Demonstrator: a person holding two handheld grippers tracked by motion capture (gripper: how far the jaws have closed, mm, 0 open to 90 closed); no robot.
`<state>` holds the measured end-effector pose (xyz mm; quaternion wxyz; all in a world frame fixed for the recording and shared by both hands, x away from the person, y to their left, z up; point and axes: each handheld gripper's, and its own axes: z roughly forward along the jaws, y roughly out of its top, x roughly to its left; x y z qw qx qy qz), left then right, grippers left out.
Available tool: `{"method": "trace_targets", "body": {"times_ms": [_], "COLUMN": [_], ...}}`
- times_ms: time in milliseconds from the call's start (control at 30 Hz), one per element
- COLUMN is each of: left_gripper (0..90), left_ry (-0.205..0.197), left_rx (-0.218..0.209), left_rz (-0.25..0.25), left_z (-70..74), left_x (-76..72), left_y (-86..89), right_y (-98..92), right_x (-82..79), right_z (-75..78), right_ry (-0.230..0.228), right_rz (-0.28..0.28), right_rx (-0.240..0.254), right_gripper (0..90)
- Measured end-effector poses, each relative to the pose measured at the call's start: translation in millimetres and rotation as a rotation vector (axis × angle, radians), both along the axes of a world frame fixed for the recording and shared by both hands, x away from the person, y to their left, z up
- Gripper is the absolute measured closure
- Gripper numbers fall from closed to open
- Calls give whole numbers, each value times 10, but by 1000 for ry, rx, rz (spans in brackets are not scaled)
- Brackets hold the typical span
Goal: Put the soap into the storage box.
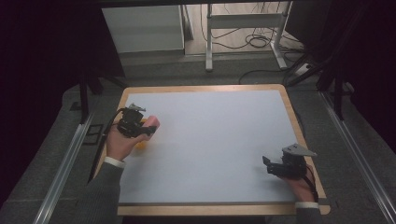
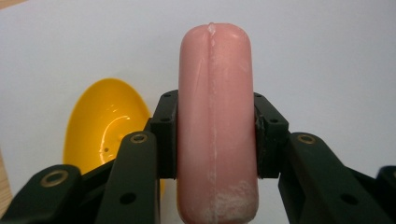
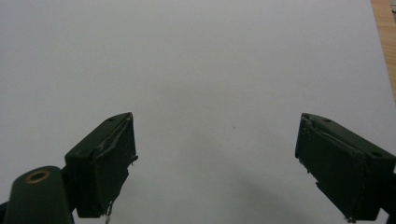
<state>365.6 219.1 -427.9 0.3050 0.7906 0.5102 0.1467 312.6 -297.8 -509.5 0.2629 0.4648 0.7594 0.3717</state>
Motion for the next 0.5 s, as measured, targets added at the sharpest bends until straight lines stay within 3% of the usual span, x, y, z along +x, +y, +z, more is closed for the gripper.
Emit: {"method": "trace_targets", "body": {"times_ms": [500], "left_gripper": [602], "left_ry": [23], "left_rx": [7], "left_rz": [59], "left_z": [-98], "left_x": [78], "left_y": [239], "right_y": [-2], "right_x": [1], "right_z": [-2], "right_ry": [1], "right_rz": [-2], "right_rx": [-2], "right_gripper": [121]}}
